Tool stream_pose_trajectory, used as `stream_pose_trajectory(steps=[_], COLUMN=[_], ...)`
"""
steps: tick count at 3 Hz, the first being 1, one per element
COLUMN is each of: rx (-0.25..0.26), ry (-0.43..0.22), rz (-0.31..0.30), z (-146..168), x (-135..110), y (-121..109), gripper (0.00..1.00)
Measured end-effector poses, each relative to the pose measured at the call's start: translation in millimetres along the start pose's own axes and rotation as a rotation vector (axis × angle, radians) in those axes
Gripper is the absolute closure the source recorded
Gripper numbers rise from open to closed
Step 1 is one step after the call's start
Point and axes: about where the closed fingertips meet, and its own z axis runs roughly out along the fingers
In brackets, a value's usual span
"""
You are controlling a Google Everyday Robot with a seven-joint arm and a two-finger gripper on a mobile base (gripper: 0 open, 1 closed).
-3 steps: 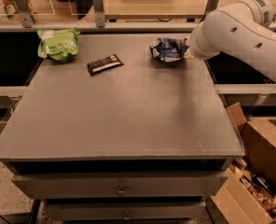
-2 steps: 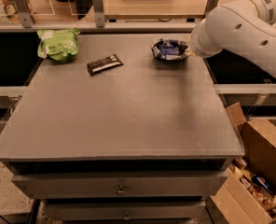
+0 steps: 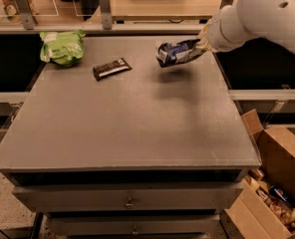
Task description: Move blue chip bag near rxbar chocolate
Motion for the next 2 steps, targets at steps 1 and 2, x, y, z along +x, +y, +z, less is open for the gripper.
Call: stream_pose_trajectory(steps=[1,2], rx=[-0.036,-0.045], ry=[-0.11,-0.174], rz=[0.02,0.056], z=[-20.9,-32.2], x=[-31.4,-57.3], y=[2.9,1.5], gripper=[1.0,1.0])
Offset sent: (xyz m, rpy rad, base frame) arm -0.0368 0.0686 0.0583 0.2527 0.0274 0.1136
